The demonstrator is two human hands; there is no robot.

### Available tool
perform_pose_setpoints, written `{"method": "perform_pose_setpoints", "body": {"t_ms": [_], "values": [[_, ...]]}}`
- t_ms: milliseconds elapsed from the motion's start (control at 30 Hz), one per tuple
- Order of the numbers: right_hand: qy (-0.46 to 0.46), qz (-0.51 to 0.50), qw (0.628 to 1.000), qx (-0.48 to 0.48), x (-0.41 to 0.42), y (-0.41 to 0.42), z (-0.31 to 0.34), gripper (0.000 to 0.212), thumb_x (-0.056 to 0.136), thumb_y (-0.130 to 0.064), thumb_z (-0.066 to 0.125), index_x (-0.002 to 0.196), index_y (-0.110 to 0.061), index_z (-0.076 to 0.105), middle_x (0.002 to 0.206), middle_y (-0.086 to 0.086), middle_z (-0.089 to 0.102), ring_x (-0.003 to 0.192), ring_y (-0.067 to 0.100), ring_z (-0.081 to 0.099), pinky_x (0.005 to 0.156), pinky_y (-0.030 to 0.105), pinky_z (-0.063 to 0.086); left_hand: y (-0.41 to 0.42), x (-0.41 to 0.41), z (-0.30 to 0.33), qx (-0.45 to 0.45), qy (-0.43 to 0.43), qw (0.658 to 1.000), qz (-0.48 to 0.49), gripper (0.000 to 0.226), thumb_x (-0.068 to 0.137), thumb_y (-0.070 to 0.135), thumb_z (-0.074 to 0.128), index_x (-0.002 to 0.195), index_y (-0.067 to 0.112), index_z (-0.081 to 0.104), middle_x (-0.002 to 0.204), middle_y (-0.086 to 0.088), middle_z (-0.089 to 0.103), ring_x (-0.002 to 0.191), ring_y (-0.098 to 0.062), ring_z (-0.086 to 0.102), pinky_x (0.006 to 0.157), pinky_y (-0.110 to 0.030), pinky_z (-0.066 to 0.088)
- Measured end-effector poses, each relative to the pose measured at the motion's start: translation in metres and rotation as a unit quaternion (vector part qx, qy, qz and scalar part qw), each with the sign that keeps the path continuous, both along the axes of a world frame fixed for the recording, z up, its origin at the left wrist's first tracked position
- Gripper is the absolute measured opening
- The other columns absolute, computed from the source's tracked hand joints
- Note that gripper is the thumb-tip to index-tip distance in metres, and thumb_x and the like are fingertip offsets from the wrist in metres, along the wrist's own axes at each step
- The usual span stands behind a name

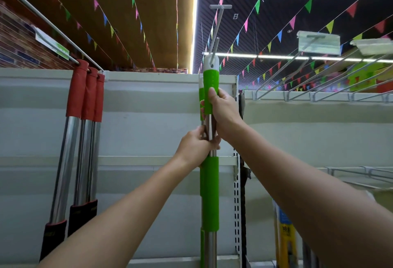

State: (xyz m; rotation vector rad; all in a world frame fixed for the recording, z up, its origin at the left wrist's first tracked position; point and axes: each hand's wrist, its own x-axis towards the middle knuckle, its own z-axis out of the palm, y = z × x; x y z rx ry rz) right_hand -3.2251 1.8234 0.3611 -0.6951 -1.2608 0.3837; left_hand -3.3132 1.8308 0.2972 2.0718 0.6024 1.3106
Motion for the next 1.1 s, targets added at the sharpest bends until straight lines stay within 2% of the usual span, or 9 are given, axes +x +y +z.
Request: {"method": "perform_pose_setpoints", "body": {"t_ms": [100, 200, 267, 533, 733, 867, 933, 1033, 1100], "values": [[-0.006, 0.004, 1.0, -0.011, 0.002, 0.002, 0.0, 0.033, 0.102, -0.025, 0.041, 0.12, 0.001, 0.05, 0.076, 0.007, 0.052, 0.062, 0.017, 0.051, 0.061, 0.031, 0.046, 0.007, 0.002, 0.001, -0.02, 0.0, 1.0, 0.0, 0.01, 0.091, 0.02, 0.058, 0.087, 0.029, 0.056, 0.084, -0.002, 0.068, 0.088, -0.026, 0.066, 0.078, -0.052, 0.057], [-0.001, 0.014, 0.999, -0.029, 0.006, 0.006, 0.002, 0.037, 0.101, -0.026, 0.042, 0.126, 0.001, 0.049, 0.08, 0.009, 0.054, 0.064, 0.019, 0.053, 0.061, 0.03, 0.049, 0.014, 0.006, 0.003, -0.041, -0.007, 0.999, 0.0, 0.005, 0.091, 0.022, 0.059, 0.095, 0.025, 0.057, 0.082, -0.001, 0.067, 0.081, -0.023, 0.065, 0.078, -0.05, 0.057], [-0.011, 0.015, 0.999, -0.035, 0.009, 0.008, 0.001, 0.037, 0.101, -0.025, 0.042, 0.129, 0.0, 0.047, 0.084, 0.01, 0.055, 0.066, 0.019, 0.055, 0.062, 0.03, 0.051, 0.019, 0.009, 0.004, -0.05, -0.007, 0.999, 0.001, 0.01, 0.091, 0.023, 0.059, 0.101, 0.024, 0.057, 0.082, -0.001, 0.067, 0.08, -0.022, 0.064, 0.077, -0.049, 0.057], [-0.053, 0.023, 0.998, -0.036, 0.021, 0.018, -0.01, 0.035, 0.1, -0.018, 0.046, 0.133, -0.006, 0.044, 0.104, 0.014, 0.058, 0.085, 0.02, 0.059, 0.068, 0.031, 0.053, 0.04, 0.015, 0.0, -0.056, -0.003, 0.998, -0.008, 0.018, 0.093, 0.024, 0.058, 0.11, 0.028, 0.052, 0.088, -0.003, 0.066, 0.09, -0.026, 0.063, 0.081, -0.049, 0.055], [-0.067, 0.001, 0.997, -0.03, 0.024, 0.03, -0.008, 0.031, 0.1, -0.018, 0.044, 0.129, -0.008, 0.047, 0.09, 0.009, 0.054, 0.079, 0.02, 0.057, 0.069, 0.034, 0.053, 0.054, 0.019, 0.001, -0.047, -0.001, 0.999, 0.0, 0.024, 0.093, 0.023, 0.057, 0.115, 0.028, 0.051, 0.088, -0.001, 0.065, 0.085, -0.02, 0.062, 0.079, -0.046, 0.055], [-0.064, -0.023, 0.997, -0.021, 0.028, 0.044, -0.009, 0.03, 0.099, -0.02, 0.048, 0.127, -0.008, 0.048, 0.087, 0.012, 0.055, 0.075, 0.02, 0.058, 0.064, 0.032, 0.053, 0.067, 0.023, 0.0, -0.057, 0.002, 0.998, -0.002, 0.022, 0.092, 0.027, 0.058, 0.113, 0.031, 0.05, 0.095, -0.003, 0.067, 0.094, -0.026, 0.064, 0.081, -0.048, 0.055], [-0.056, -0.027, 0.998, -0.025, 0.032, 0.051, -0.012, 0.033, 0.097, -0.023, 0.052, 0.127, -0.008, 0.049, 0.089, 0.013, 0.058, 0.077, 0.022, 0.059, 0.067, 0.037, 0.054, 0.074, 0.025, -0.003, -0.044, 0.005, 0.999, 0.008, 0.024, 0.091, 0.031, 0.06, 0.113, 0.032, 0.051, 0.098, -0.002, 0.069, 0.096, -0.026, 0.064, 0.083, -0.05, 0.055], [-0.072, -0.042, 0.995, -0.053, 0.041, 0.058, -0.019, 0.032, 0.094, -0.026, 0.058, 0.122, -0.012, 0.053, 0.094, 0.01, 0.062, 0.087, 0.025, 0.06, 0.084, 0.046, 0.053, 0.08, 0.03, -0.009, -0.018, 0.003, 0.999, 0.037, 0.029, 0.088, 0.037, 0.063, 0.115, 0.03, 0.054, 0.106, -0.004, 0.07, 0.097, -0.025, 0.066, 0.084, -0.049, 0.055], [-0.073, -0.033, 0.994, -0.068, 0.047, 0.061, -0.027, 0.034, 0.092, -0.02, 0.061, 0.123, -0.01, 0.054, 0.093, 0.006, 0.063, 0.084, 0.022, 0.061, 0.081, 0.041, 0.053, 0.084, 0.033, -0.012, -0.015, -0.009, 0.998, 0.061, 0.037, 0.086, 0.039, 0.064, 0.119, 0.026, 0.055, 0.111, -0.006, 0.069, 0.095, -0.025, 0.066, 0.084, -0.047, 0.056]]}}
